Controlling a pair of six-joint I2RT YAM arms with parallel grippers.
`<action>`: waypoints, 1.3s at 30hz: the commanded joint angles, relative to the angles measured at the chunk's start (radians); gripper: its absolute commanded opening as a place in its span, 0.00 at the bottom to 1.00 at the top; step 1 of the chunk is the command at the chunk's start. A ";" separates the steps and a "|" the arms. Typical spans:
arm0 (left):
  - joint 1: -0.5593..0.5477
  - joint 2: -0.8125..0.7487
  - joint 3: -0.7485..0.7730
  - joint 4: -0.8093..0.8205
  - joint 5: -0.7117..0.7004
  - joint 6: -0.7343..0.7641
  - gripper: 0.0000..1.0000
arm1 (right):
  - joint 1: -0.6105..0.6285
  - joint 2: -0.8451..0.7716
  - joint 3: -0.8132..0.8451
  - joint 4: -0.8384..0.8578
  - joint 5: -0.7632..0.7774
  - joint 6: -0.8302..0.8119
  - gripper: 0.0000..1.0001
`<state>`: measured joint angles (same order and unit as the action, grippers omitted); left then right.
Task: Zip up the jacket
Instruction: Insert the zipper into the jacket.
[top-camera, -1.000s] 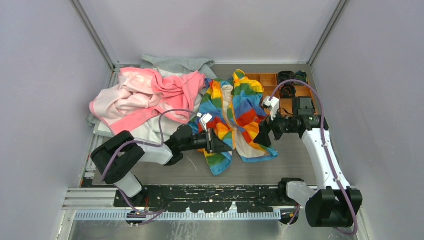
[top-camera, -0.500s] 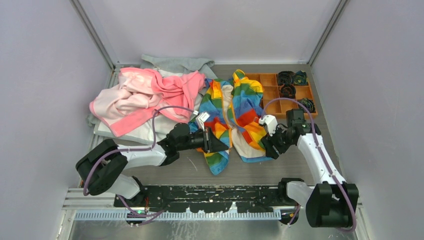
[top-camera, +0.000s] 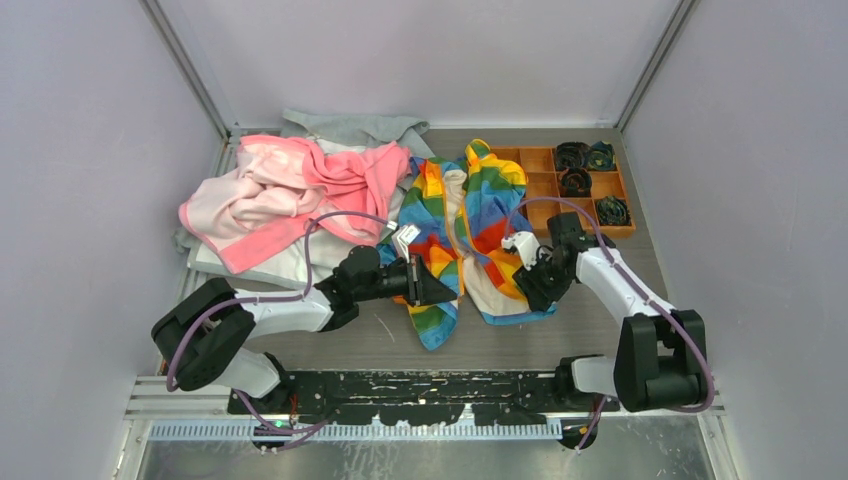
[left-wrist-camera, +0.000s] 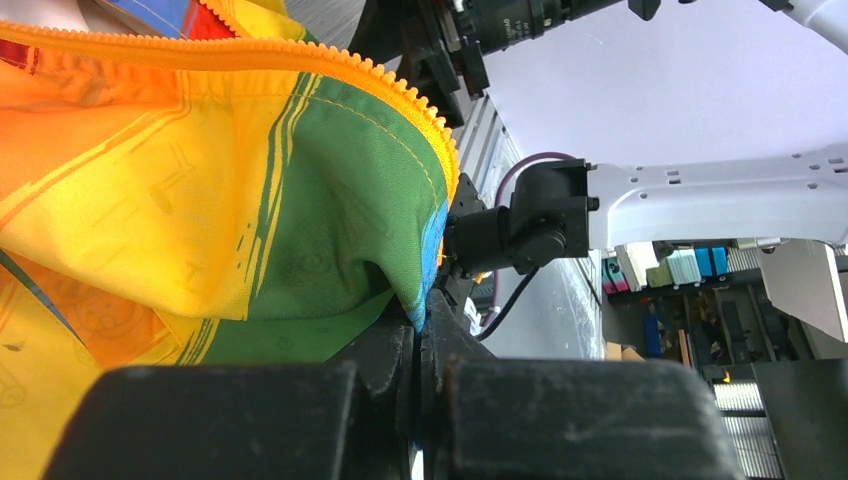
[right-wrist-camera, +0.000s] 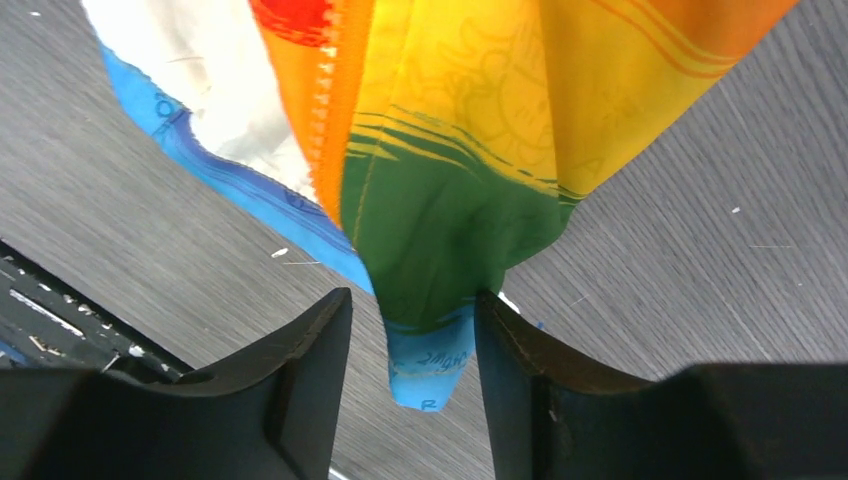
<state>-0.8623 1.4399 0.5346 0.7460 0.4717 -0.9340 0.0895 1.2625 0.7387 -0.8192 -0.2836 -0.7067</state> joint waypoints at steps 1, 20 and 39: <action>0.005 -0.029 0.013 0.031 -0.004 0.024 0.00 | 0.012 0.034 0.034 0.045 0.057 0.033 0.51; 0.005 -0.043 -0.007 0.036 -0.013 0.031 0.00 | 0.019 0.067 0.058 0.025 0.052 0.050 0.19; -0.010 -0.188 0.027 -0.007 -0.027 0.214 0.00 | 0.066 0.040 0.311 -0.399 -0.591 -0.167 0.01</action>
<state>-0.8619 1.3090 0.5266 0.7124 0.4637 -0.8253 0.1276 1.3102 0.9512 -1.1099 -0.6434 -0.8047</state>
